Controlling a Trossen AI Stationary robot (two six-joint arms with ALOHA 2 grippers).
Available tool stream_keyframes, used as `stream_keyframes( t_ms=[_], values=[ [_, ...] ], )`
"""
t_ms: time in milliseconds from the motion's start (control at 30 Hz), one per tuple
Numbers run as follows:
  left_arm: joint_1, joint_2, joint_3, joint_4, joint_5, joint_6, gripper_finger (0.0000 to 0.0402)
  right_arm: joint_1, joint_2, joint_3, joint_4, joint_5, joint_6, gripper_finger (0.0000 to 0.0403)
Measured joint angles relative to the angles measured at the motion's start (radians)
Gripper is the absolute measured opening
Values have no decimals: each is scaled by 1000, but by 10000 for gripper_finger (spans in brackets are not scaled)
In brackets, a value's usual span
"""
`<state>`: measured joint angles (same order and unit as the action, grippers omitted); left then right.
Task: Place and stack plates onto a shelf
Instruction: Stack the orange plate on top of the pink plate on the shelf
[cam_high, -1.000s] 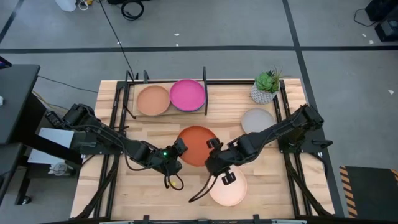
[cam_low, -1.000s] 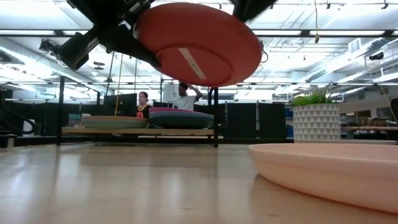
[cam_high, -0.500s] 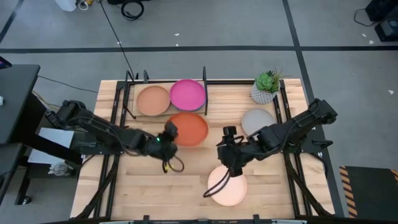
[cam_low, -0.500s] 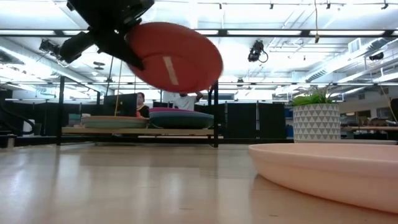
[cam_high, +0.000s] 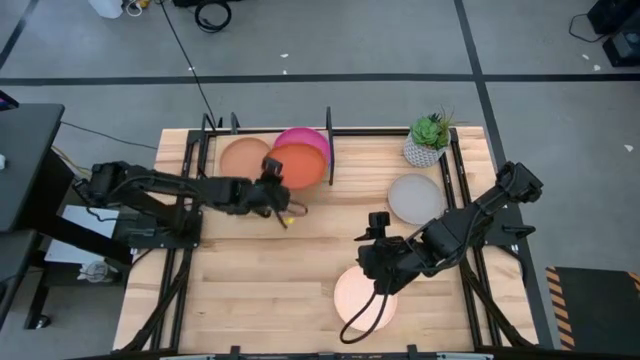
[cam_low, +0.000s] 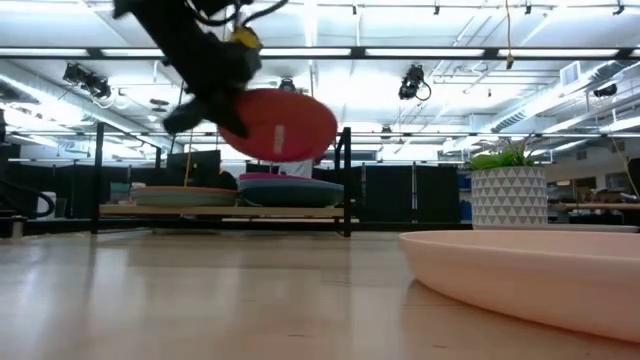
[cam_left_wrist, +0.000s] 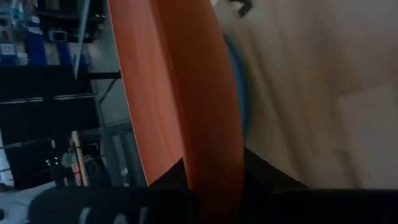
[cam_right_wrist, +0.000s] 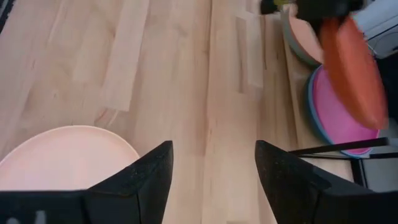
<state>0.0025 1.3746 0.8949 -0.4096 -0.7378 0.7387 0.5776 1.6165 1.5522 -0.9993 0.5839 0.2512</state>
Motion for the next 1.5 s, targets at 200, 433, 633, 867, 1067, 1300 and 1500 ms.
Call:
stream_keyframes(
  t_ms=[200,433,633,867,1067,1300,1500],
  values=[
    [151,20,-6,86,104,139,53,15,0,-38,15,3,27,233],
    [282,101,-5,126,154,220,53,15,1,-77,24,3,45,232],
    [301,148,-5,208,153,289,80,15,1,-77,35,14,44,232],
    [285,135,-6,212,134,251,163,15,1,-77,42,20,44,232],
    [279,27,-4,106,301,102,198,15,1,-77,41,19,45,232],
    [307,-135,-4,-65,434,-59,183,14,1,-76,47,24,44,232],
    [353,-140,-4,-130,490,-172,176,7,1,-76,66,33,38,232]
  ],
)
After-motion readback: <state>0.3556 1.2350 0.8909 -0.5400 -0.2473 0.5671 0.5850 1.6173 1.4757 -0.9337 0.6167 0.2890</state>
